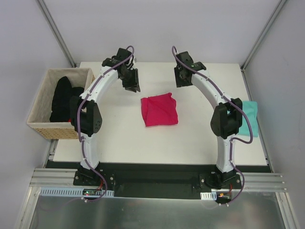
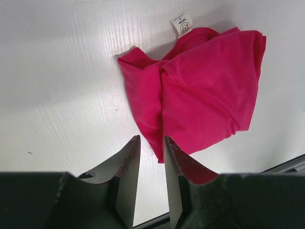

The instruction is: Fold and stack the t-shirts

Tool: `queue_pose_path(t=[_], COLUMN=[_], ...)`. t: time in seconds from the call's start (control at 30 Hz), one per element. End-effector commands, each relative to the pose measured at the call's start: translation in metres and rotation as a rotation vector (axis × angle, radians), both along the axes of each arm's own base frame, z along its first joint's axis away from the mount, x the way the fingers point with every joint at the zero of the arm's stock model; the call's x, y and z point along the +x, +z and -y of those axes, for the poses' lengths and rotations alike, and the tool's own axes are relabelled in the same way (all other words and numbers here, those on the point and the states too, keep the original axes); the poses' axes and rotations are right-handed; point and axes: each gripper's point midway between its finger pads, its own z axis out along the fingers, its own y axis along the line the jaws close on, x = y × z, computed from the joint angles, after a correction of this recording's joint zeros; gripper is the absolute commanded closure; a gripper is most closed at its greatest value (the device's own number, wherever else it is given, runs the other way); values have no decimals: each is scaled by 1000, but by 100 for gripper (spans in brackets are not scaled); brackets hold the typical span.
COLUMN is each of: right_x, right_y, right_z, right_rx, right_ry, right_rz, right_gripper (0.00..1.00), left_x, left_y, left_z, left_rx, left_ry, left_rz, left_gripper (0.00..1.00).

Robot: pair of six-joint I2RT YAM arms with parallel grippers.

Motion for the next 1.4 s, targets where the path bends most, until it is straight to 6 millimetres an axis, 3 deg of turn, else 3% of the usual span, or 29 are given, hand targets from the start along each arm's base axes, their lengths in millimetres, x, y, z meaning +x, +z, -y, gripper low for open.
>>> queue_pose_path(t=[0.0, 0.47, 0.9, 1.37], right_x=[-6, -11, -11, -3], right_y=[3, -3, -8, -8], right_z=[-16, -32, -53, -59], right_rx=[37, 68, 153, 159], right_ry=[34, 67, 126, 126], right_rz=[-5, -23, -45, -46], right_gripper=[55, 58, 60, 60], left_x=[-9, -1, 24, 26], left_y=[-16, -52, -56, -61], left_z=[7, 23, 39, 48], left_rx=[0, 8, -35, -54], left_ry=[-2, -28, -54, -74], left_rz=[-61, -127, -101, -111], left_gripper=[74, 76, 75, 75])
